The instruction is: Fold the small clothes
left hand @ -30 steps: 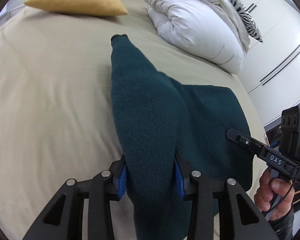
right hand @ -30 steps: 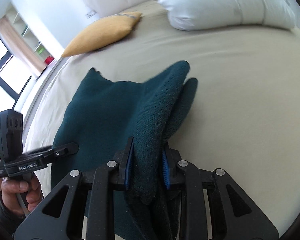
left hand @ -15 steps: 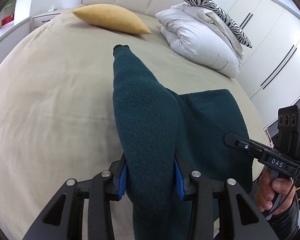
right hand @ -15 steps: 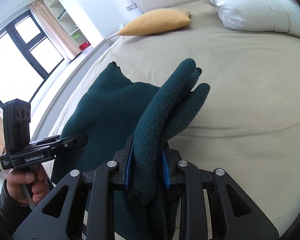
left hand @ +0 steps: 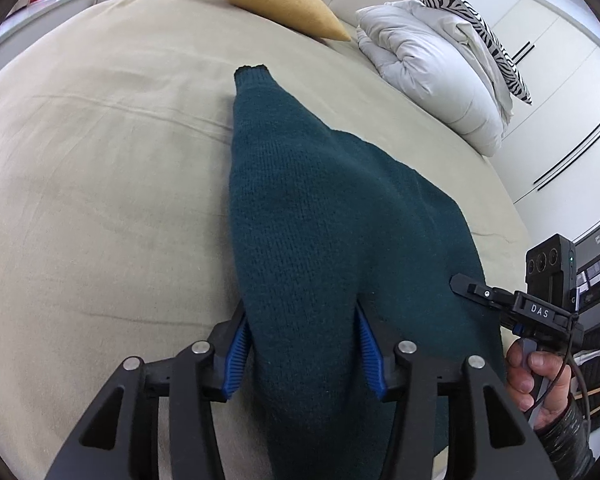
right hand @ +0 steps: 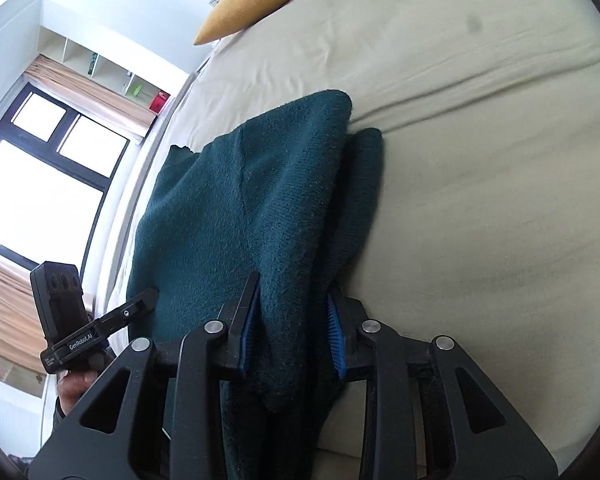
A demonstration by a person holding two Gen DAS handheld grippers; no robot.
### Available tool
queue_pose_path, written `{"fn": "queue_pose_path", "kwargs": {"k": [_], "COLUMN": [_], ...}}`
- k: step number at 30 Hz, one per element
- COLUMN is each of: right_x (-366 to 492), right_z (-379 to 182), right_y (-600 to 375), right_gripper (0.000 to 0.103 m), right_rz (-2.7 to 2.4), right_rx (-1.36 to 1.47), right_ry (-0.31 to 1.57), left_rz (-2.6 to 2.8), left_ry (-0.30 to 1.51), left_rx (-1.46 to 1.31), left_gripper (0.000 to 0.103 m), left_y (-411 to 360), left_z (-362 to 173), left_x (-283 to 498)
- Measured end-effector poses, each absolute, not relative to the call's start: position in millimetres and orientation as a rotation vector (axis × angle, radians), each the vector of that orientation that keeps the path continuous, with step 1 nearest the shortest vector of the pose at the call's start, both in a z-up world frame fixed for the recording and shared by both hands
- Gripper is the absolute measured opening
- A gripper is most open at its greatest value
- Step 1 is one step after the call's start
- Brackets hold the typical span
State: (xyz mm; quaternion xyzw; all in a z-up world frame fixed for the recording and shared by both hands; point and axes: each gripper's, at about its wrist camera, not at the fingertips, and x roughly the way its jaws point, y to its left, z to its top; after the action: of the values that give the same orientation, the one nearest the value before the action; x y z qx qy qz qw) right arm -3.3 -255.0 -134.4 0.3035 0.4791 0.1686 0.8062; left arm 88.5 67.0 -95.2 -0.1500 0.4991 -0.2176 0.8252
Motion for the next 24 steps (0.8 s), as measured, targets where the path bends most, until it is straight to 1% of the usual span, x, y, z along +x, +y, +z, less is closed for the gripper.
{"fn": "queue_pose_path", "kwargs": {"k": [3,5,7,9,10,13,17,20,24], "right_x": [-8.5,-9.0,-12.1,-16.7,-0.4,-11.5,-9.8,2.7,12.8], "right_z": [-132.7,-131.2,-123.8,-113.9,-110.8,-90.4,-65.2,-66.5,-103.1], "right_y": [-253.7,-256.0,-261.6,-267.8,-283.0,-295.6,-293.4,-275.0,-250.0], "right_gripper": [0.031,0.036,0.039,0.040,0.040,0.042,0.042,0.042,0.040], "right_rz": [0.366,0.363,0.340,0.305,0.284,0.198,0.355,0.485,0.569], "right_rx": [0.651,0.669,0.669,0.639,0.628,0.587,0.676,0.724,0.719], "right_ry": [1.021,1.014,1.004,0.985,0.977,0.948,0.881,0.892,1.037], "left_rz": [-0.470,-0.467,-0.455,-0.425,-0.402,-0.354,-0.428,-0.458,-0.457], "left_ry": [1.057,1.052,1.045,1.023,1.001,0.920,0.855,0.869,0.897], "left_rx": [-0.355,-0.365,-0.376,-0.368,-0.355,-0.294,-0.258,-0.205,-0.194], "left_gripper": [0.054,0.055,0.056,0.057,0.057,0.056,0.056,0.057,0.058], "left_y": [72.6,73.2,74.2,76.9,78.1,77.0,61.8,49.1,47.6], "left_z": [-97.6,-95.2,-90.6,-83.5,-77.0,-51.6,-30.3,-39.9,-61.8], "left_x": [85.3,83.9,80.8,75.5,72.5,63.6,57.3,53.4,54.4]}}
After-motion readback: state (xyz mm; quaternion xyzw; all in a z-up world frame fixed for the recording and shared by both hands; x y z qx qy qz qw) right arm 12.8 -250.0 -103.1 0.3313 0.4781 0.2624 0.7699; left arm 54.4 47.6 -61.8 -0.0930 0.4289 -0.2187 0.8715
